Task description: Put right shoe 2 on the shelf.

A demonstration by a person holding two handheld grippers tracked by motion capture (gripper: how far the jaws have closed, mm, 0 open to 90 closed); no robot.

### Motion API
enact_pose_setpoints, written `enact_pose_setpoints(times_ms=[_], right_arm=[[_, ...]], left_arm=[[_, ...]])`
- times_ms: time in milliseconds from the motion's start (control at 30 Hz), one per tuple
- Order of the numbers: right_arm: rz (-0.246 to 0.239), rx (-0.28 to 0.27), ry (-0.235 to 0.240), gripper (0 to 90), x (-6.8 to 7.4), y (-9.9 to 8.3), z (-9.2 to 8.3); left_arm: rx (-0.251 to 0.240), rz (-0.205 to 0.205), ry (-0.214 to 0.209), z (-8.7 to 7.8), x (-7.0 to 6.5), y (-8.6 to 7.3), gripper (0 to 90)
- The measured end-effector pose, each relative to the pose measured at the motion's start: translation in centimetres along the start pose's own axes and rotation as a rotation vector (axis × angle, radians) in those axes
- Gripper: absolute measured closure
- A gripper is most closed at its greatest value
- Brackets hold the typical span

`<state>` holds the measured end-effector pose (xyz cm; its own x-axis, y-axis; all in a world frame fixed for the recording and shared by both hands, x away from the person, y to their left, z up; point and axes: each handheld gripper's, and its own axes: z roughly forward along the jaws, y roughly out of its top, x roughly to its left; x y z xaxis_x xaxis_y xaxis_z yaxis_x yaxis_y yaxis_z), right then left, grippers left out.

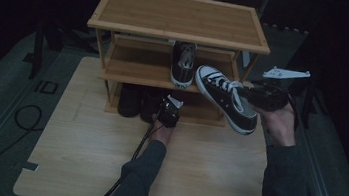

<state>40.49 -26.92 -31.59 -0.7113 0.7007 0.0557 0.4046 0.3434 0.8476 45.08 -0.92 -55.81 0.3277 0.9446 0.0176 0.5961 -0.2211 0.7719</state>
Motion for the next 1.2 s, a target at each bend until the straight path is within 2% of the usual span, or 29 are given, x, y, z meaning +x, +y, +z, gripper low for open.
enact_pose_setpoints(times_ms=[100,467,667,733,900,1200], right_arm=[[0.0,-0.006,-0.022,88.1,0.1,0.2,0.4],[0.051,-0.011,-0.075,88.2,-0.8,1.1,2.5],[0.103,-0.032,-0.089,88.1,-1.2,1.4,3.6],[0.105,-0.034,-0.092,88.1,-1.2,1.5,3.7],[0.125,-0.044,-0.136,88.1,-1.1,2.2,4.8],[0.16,-0.05,-0.169,88.1,-1.1,2.5,6.3]], left_arm=[[0.001,0.001,0.0,0.0,0.0,0.0,88.2],[0.001,0.005,0.002,0.0,0.0,0.0,88.1],[0.001,0.004,0.001,0.0,0.0,0.0,88.2],[0.001,0.004,0.001,0.0,0.0,0.0,88.2],[0.001,0.003,0.001,0.0,0.0,0.0,88.2],[0.001,0.003,0.0,0.0,0.0,0.0,88.2]])
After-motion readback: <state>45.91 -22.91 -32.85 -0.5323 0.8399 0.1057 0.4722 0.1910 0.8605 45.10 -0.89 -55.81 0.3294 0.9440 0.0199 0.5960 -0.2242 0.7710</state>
